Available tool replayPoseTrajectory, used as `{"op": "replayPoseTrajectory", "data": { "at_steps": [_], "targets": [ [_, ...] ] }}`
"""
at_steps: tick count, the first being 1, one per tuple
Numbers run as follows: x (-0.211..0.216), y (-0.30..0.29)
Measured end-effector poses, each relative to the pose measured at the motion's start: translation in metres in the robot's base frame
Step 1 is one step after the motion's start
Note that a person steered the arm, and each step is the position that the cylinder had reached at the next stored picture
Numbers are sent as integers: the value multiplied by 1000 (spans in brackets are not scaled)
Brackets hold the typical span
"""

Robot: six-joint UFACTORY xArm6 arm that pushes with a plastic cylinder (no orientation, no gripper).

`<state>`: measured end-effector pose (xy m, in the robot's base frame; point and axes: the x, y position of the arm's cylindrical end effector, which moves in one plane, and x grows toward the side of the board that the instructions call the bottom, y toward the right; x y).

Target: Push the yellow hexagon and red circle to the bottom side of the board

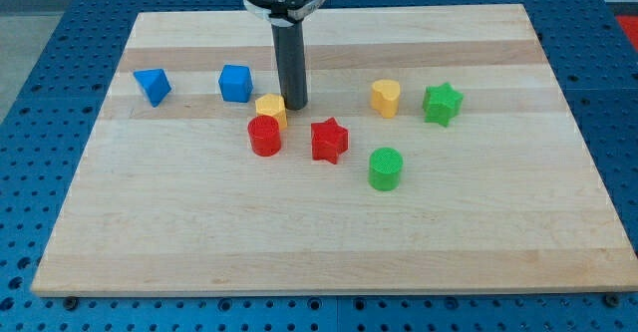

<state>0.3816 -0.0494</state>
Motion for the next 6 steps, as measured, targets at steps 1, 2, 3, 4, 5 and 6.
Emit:
{"op": "replayPoseTrajectory", "data": {
  "at_steps": [1,2,3,4,5,6],
  "targets": [
    [-7,-1],
    [-16,-1],
    [-20,-6],
    [-15,-24],
    [8,-33],
    [54,-33]
  ]
}}
